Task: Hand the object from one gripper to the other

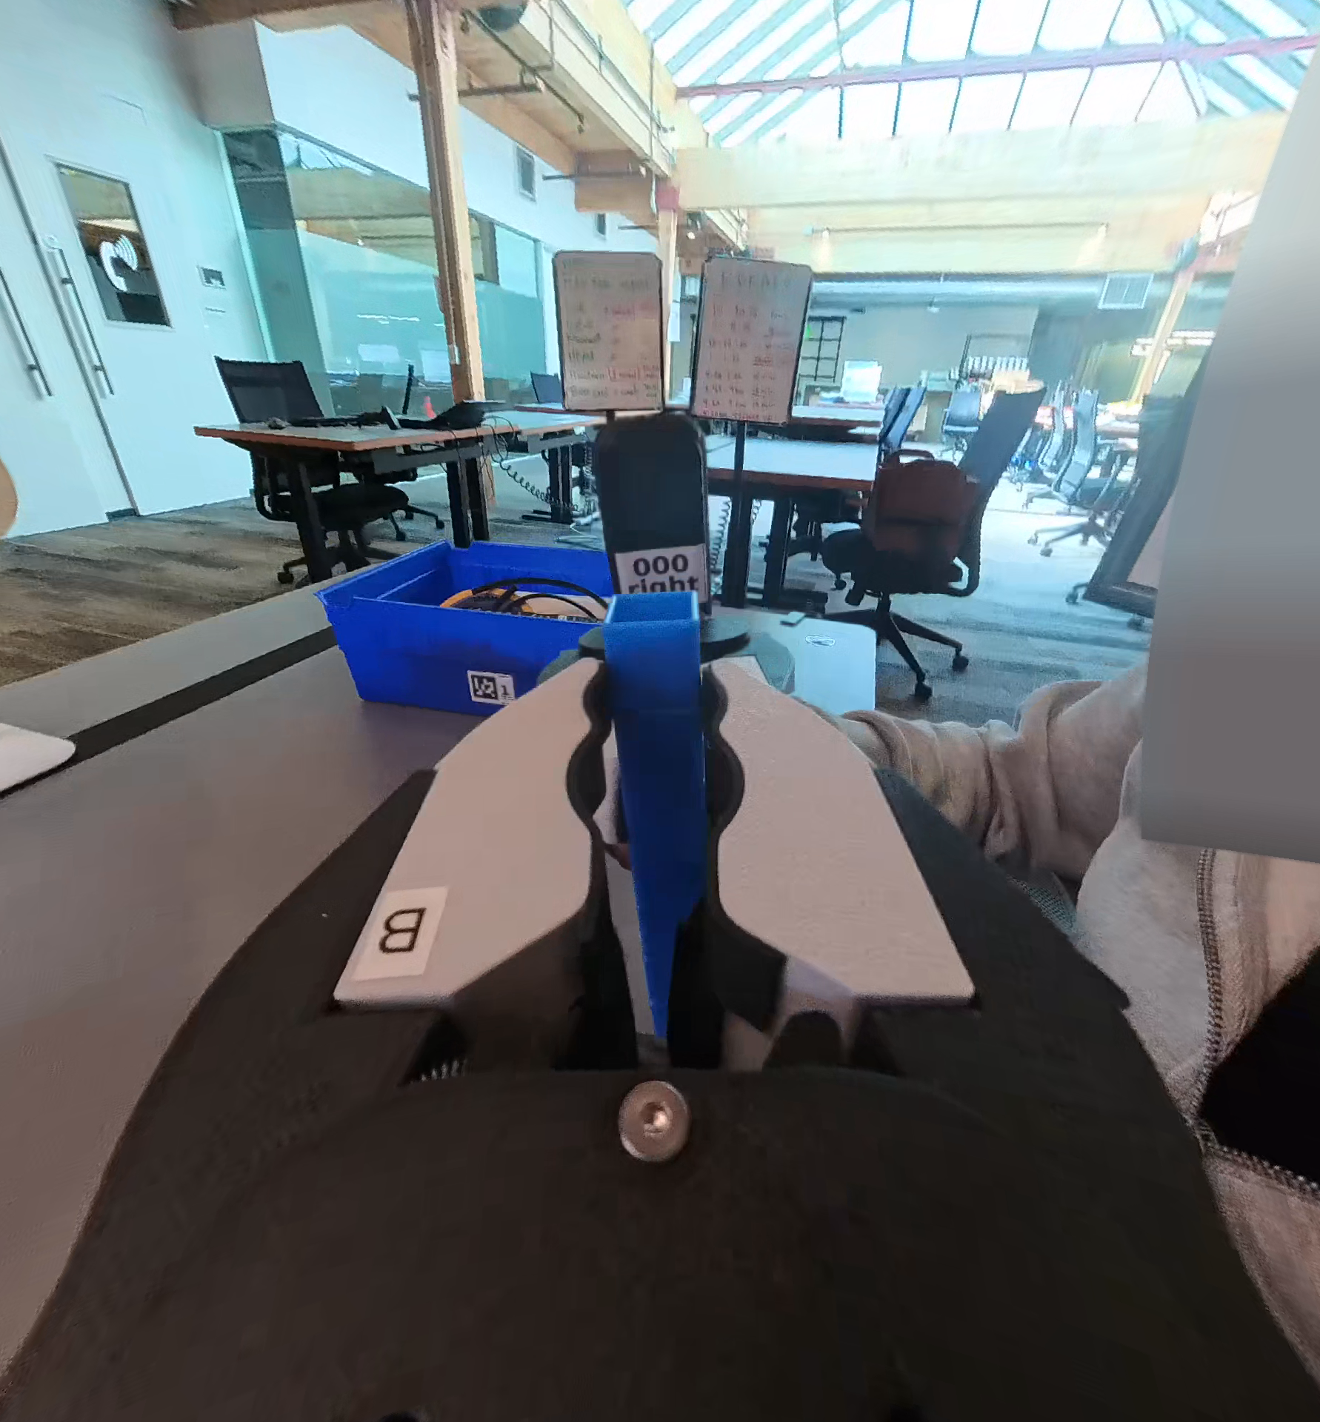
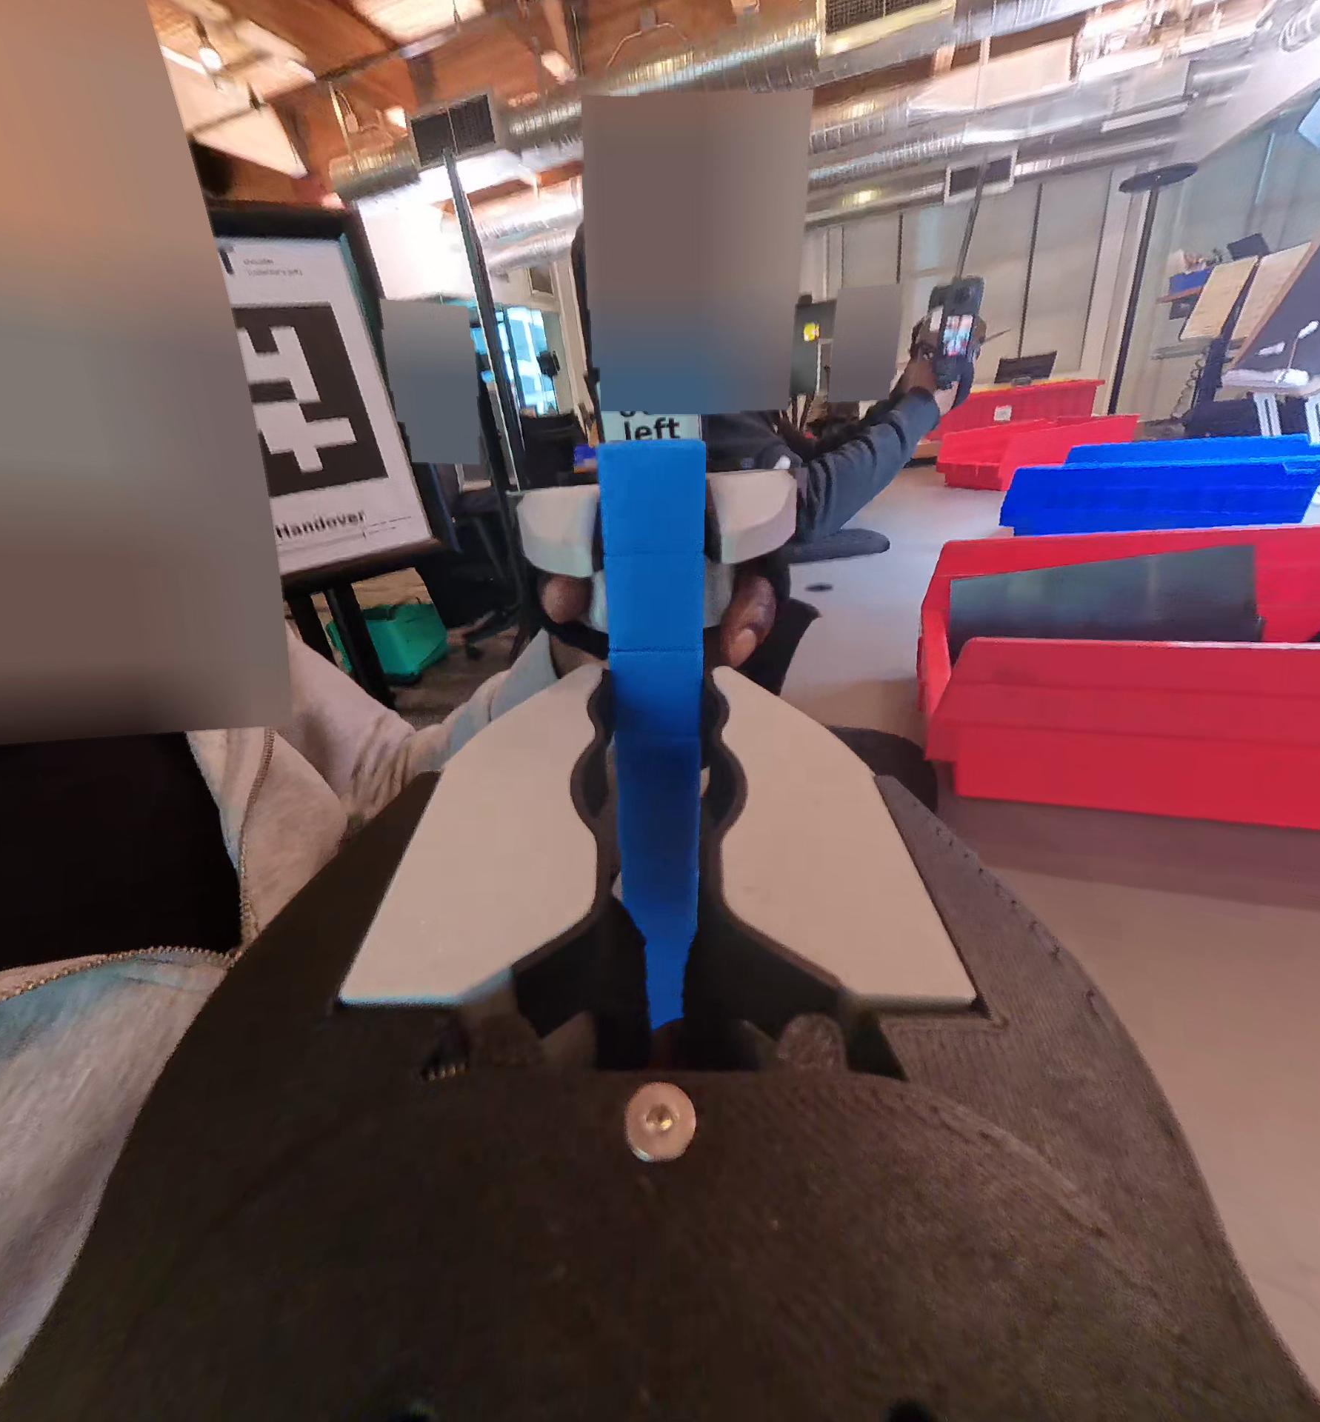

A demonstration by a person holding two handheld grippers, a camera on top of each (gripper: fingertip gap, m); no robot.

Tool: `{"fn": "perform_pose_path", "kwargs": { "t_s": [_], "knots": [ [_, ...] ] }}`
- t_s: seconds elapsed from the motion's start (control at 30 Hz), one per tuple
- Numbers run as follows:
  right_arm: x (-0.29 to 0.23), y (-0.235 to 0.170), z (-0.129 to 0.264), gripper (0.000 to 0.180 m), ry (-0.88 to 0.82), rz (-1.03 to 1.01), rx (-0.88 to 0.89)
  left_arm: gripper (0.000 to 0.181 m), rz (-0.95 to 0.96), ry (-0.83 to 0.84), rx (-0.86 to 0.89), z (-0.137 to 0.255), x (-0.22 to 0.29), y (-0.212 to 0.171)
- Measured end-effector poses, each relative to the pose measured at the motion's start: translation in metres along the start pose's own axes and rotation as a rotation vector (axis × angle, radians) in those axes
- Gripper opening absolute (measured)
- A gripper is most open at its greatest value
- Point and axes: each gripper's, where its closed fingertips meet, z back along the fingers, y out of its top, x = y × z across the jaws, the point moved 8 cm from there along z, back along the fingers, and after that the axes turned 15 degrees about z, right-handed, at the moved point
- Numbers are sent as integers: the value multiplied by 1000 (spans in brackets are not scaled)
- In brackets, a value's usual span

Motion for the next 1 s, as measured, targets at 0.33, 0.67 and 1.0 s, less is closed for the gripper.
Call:
{"fn": "perform_pose_path", "kwargs": {
  "t_s": [0.33, 0.67, 1.0],
  "knots": [
    [2, -15, -4, 22, 7, -11, -102, 22, -11, 12, 124, 4, 2, 30],
    [3, -17, -2, 54, 36, -77, -120, 22, 41, 6, 280, 18, -6, 18],
    [3, -15, 5, 22, 60, -43, -238, 22, 88, 2, 393, 44, -7, 10]
  ]
}}
